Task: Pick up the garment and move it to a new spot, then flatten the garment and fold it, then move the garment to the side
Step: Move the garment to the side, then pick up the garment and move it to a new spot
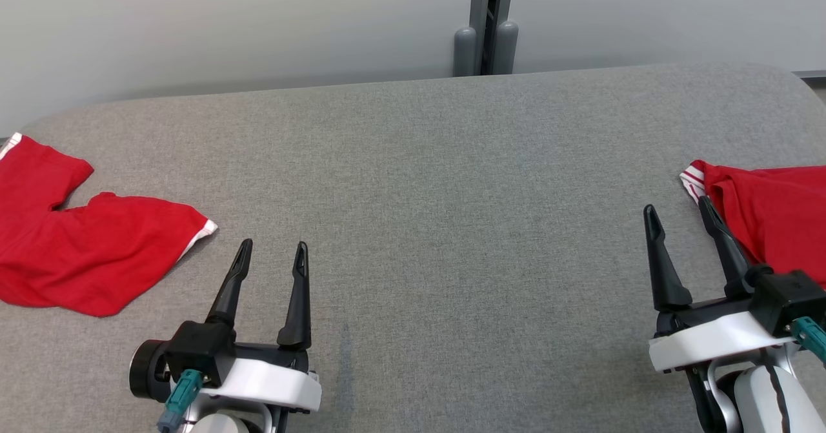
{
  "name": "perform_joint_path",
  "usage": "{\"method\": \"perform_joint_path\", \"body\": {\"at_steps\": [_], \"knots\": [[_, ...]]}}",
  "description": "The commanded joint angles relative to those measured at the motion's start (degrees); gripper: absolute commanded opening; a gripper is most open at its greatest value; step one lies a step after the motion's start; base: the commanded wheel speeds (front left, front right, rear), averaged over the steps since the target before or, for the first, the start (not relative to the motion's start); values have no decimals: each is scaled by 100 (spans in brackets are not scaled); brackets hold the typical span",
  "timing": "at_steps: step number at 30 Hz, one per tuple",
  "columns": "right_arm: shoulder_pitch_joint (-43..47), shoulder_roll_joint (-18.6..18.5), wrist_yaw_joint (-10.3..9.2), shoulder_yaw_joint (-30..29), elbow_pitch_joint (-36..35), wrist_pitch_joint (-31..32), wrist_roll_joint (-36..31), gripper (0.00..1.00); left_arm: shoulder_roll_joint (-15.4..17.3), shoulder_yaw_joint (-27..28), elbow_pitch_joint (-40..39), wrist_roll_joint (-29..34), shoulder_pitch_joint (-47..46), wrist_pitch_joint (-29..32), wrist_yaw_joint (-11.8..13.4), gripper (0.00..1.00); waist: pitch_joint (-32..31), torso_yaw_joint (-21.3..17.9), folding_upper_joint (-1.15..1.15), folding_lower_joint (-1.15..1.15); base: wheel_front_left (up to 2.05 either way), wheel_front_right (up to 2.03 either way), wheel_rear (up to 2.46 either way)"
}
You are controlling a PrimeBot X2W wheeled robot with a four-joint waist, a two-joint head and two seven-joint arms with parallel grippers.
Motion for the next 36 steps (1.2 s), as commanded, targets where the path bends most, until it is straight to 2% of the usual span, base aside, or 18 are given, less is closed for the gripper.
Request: {"method": "perform_joint_path", "body": {"at_steps": [1,29,36], "knots": [[45,-16,-3,15,18,-2,-37,100,20,41,14,10,-26,-22,18,100,-13,3,0,0,0,0,0],[29,12,-3,3,100,-2,57,100,20,-11,79,-35,19,-22,-4,100,-22,-4,0,0,0,0,0],[73,32,-3,-24,126,-2,62,100,20,-52,114,-29,-43,-22,-50,100,-14,112,0,0,0,0,0]]}}
